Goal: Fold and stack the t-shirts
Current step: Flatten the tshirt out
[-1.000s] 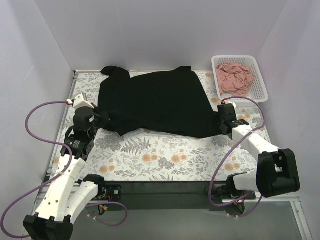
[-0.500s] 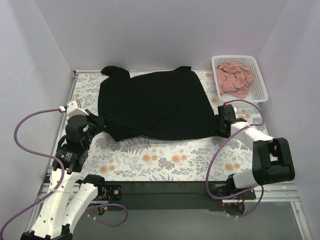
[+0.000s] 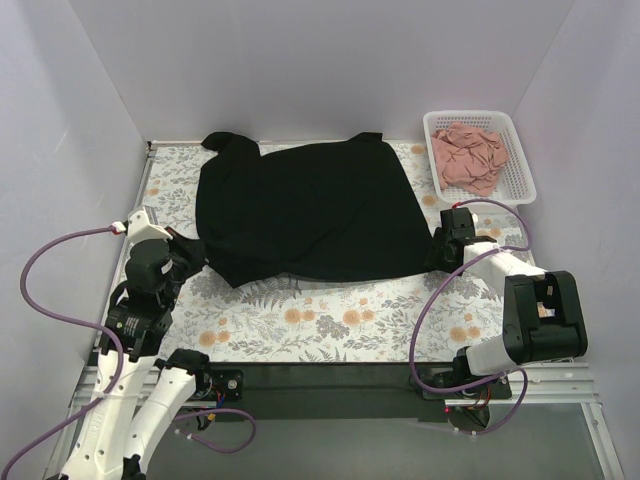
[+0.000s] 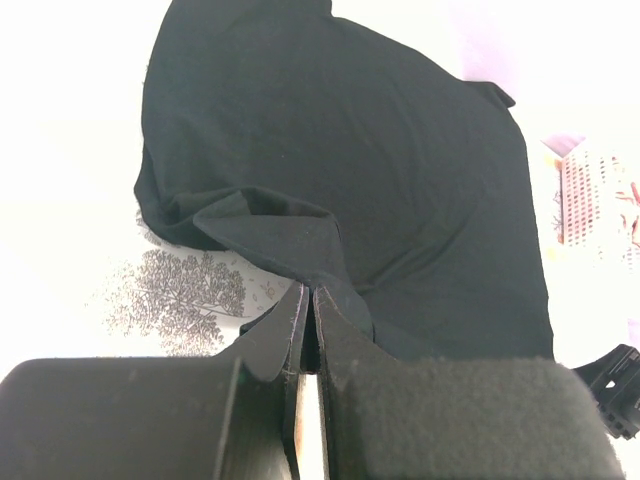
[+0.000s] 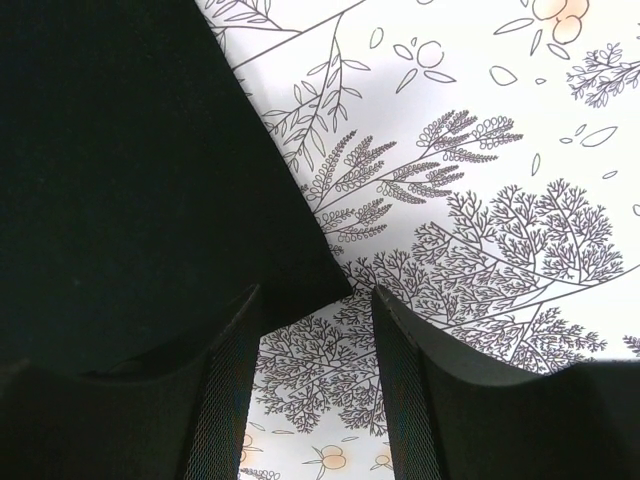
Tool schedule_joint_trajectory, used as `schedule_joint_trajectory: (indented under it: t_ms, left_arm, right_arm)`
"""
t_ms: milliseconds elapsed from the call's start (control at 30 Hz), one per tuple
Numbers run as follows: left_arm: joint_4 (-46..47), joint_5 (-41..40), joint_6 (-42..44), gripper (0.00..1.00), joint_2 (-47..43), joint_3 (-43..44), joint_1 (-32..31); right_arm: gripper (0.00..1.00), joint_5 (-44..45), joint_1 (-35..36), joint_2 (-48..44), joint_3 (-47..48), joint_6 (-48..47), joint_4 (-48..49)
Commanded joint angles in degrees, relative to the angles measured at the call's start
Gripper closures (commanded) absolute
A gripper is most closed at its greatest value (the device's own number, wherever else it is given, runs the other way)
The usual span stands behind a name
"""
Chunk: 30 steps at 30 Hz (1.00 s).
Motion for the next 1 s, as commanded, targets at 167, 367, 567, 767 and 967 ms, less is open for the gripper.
schedule_joint_trajectory:
  t_ms: [167,367,567,767,967]
  left_arm:
    - [-2.13,-0.15,-0.64,1.00,-1.36,0.18,-0.21]
    - [-3.10,-0.68,-1.78,1.00,-1.97,0.10,-0.21]
    - [-3.97,-1.47,-1.96,1.00,-3.38,0.80,-0.21]
    - [-4.50,-1.73,-1.87,1.00,-3.38,1.85,-0.21]
    - [-4.33,-1.21,-2.22,1.00,-3.03,1.15,-0.21]
  right_arm:
    - [0.46,-1.76,-0.54,0.36,1.90,0.66,-1.69]
    - [0.50,-1.94,-0.54,3.70,2.51,0.40,-2.39]
    - [0.52,-2.64,-0.37,6.86,2.34,-0.39,-3.71]
    - [0.54,-3.26,-0.37,6.69,1.54,-0.74,-5.82]
    - [0.57,-3.08,-0.19,6.51,1.02,-2.06,-8.10]
